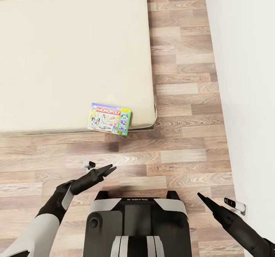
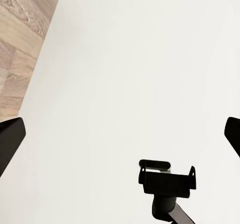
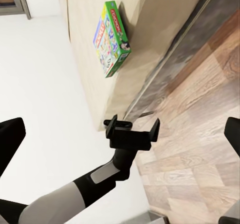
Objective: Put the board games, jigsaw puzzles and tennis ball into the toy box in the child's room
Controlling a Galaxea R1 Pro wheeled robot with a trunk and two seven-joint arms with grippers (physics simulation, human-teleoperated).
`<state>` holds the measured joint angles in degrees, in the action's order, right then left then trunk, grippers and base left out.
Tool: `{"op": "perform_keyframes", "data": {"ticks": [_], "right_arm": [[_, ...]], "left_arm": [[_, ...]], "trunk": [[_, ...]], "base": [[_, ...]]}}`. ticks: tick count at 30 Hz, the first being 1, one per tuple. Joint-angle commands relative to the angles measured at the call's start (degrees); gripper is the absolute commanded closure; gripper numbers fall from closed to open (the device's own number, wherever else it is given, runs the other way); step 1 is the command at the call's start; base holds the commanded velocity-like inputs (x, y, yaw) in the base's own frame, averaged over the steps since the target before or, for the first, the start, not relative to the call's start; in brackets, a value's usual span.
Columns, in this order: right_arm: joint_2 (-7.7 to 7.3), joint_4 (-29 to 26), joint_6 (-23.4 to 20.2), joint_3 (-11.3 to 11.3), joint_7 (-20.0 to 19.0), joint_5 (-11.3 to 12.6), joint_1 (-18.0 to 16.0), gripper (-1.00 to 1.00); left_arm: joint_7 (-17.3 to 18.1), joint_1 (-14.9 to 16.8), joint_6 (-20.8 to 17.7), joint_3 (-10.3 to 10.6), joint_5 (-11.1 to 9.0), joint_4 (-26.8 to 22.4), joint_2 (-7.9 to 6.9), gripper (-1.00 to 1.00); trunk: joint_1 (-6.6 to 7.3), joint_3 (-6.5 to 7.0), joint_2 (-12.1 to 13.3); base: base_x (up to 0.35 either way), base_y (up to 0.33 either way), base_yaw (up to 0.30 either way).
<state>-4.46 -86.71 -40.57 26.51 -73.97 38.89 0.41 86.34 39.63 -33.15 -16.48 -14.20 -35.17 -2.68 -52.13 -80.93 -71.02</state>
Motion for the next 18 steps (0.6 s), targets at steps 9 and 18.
{"op": "perform_keyframes", "data": {"ticks": [9, 18], "right_arm": [[-0.09, 0.0, -0.5, 0.0, 0.2, 0.3, 0.0, -1.00], [-0.14, 0.0, -0.5, -0.1, 0.2, 0.3, 0.0, -1.00]], "left_arm": [[-1.2, 0.0, -0.6, -1.1, 0.0, -0.1, 0.82, -1.00], [-3.1, 0.0, -0.6, -3.0, 0.0, -0.8, 2.13, -1.00]], "trunk": [[-0.01, -0.01, 0.0], [-0.01, -0.01, 0.0]], "base": [[-0.007, 0.000, 0.000], [0.000, 0.000, 0.000]]}}
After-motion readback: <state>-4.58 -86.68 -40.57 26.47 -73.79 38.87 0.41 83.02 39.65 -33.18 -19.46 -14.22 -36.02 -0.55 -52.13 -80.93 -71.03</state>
